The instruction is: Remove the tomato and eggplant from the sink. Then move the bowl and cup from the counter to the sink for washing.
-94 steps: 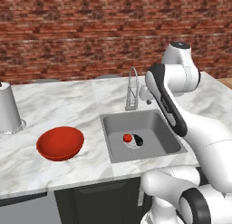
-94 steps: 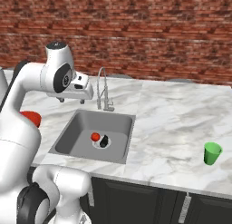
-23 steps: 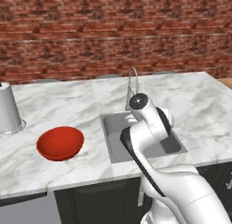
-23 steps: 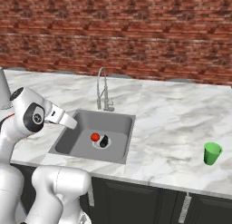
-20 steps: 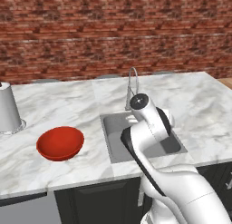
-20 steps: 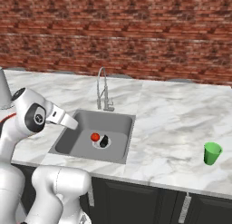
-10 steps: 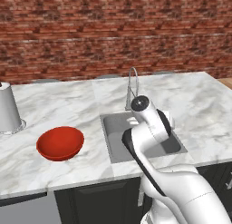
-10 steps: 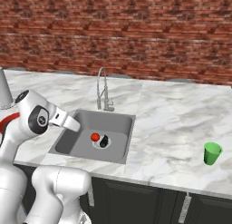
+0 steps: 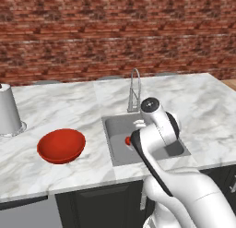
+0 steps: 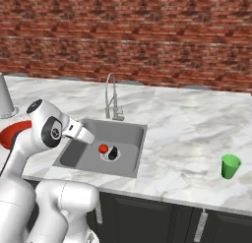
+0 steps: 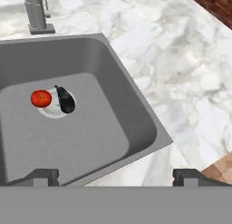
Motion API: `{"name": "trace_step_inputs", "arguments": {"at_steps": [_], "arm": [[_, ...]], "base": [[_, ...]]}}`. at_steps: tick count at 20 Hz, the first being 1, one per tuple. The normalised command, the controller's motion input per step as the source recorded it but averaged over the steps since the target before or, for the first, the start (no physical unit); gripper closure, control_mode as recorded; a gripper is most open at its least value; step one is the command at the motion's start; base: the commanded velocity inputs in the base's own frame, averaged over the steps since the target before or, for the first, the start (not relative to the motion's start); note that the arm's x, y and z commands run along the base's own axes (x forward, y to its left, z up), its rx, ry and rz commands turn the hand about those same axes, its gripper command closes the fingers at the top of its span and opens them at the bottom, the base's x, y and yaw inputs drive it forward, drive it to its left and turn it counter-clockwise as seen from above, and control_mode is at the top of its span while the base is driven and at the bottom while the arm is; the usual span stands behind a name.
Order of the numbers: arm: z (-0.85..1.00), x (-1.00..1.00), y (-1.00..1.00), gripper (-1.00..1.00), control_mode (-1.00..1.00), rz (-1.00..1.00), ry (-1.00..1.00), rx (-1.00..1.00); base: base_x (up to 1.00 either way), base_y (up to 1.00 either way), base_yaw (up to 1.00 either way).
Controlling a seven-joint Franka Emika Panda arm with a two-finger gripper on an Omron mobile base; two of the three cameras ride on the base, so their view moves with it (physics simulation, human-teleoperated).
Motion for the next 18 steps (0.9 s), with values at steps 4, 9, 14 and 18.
{"name": "trace_step_inputs", "arguments": {"at_steps": [4, 9, 14, 18], "arm": [[-0.14, 0.08, -0.12, -1.0, -1.0, 0.1, 0.05, 0.05], [-0.18, 0.05, -0.07, -1.0, -1.0, 0.18, 0.01, 0.03], [-0.2, 0.05, 0.0, -1.0, -1.0, 0.18, 0.0, 0.0], [-0.26, 0.0, 0.0, -1.0, -1.0, 0.17, -0.01, 0.04]], "base": [[0.0, 0.0, 0.0], [0.0, 0.0, 0.0], [0.0, 0.0, 0.0], [0.0, 0.0, 0.0]]}}
